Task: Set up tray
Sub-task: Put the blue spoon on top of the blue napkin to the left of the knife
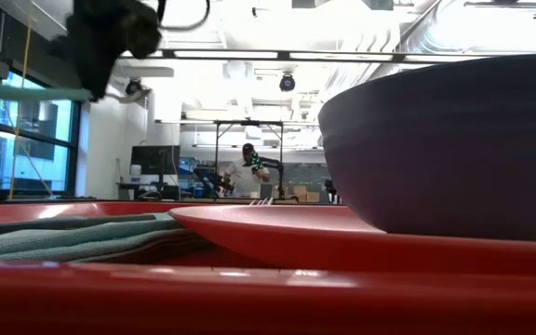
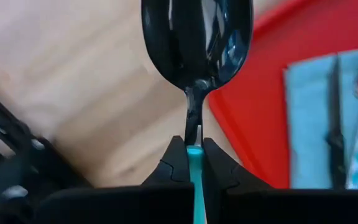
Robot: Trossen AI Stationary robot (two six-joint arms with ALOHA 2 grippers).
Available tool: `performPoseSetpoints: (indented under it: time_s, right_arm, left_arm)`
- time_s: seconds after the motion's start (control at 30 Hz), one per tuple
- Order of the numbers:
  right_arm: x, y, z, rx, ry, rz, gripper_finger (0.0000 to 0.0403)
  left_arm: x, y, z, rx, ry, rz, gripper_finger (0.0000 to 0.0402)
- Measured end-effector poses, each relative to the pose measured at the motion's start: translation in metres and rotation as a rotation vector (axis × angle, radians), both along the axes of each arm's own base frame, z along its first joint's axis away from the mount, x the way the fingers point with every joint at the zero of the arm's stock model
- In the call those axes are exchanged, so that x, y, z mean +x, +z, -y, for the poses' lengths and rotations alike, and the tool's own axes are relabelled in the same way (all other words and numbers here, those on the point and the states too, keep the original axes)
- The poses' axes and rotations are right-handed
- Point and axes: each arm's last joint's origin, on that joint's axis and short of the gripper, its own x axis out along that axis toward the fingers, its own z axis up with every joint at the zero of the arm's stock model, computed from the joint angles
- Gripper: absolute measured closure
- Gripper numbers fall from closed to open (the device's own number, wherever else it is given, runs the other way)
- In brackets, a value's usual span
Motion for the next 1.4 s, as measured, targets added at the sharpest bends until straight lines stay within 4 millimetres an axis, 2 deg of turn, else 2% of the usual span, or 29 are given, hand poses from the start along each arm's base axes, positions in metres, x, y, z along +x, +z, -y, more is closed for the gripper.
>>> performPoseSetpoints:
  time_s: [0.17, 0.33, 0.53, 0.67, 0.8, 0.97, 1.13, 1.4]
  right_arm:
    - [0.0, 0.0, 0.0, -0.025, 0.024, -0.013, 0.0265]
    - [0.0, 0.0, 0.0, -0.048, 0.039, -0.024, 0.0265]
    - [0.0, 0.0, 0.0, -0.063, 0.05, -0.032, 0.0265]
    - [0.0, 0.0, 0.0, -0.068, 0.054, -0.035, 0.0265]
    - [0.0, 0.0, 0.0, -0.08, 0.062, -0.04, 0.0265]
    - [-0.001, 0.0, -0.001, -0.076, 0.072, -0.036, 0.0265]
    - [-0.003, 0.0, -0.002, -0.075, 0.075, -0.028, 0.0265]
    - [-0.007, -0.001, -0.003, -0.073, 0.074, -0.016, 0.0265]
  left_arm:
    - [-0.001, 0.001, 0.046, -0.028, 0.04, 0.005, 0.0371]
    - [0.004, -0.008, 0.086, -0.065, 0.064, 0.009, 0.0371]
    - [0.022, -0.028, 0.123, -0.117, 0.098, 0.028, 0.0371]
    - [0.041, -0.046, 0.14, -0.151, 0.102, 0.064, 0.0371]
    - [0.06, -0.066, 0.149, -0.174, 0.101, 0.075, 0.0371]
    - [0.073, -0.085, 0.153, -0.167, 0.112, 0.064, 0.0371]
    - [0.08, -0.097, 0.15, -0.151, 0.125, 0.039, 0.0371]
    - [0.088, -0.104, 0.14, -0.149, 0.112, 0.03, 0.0371]
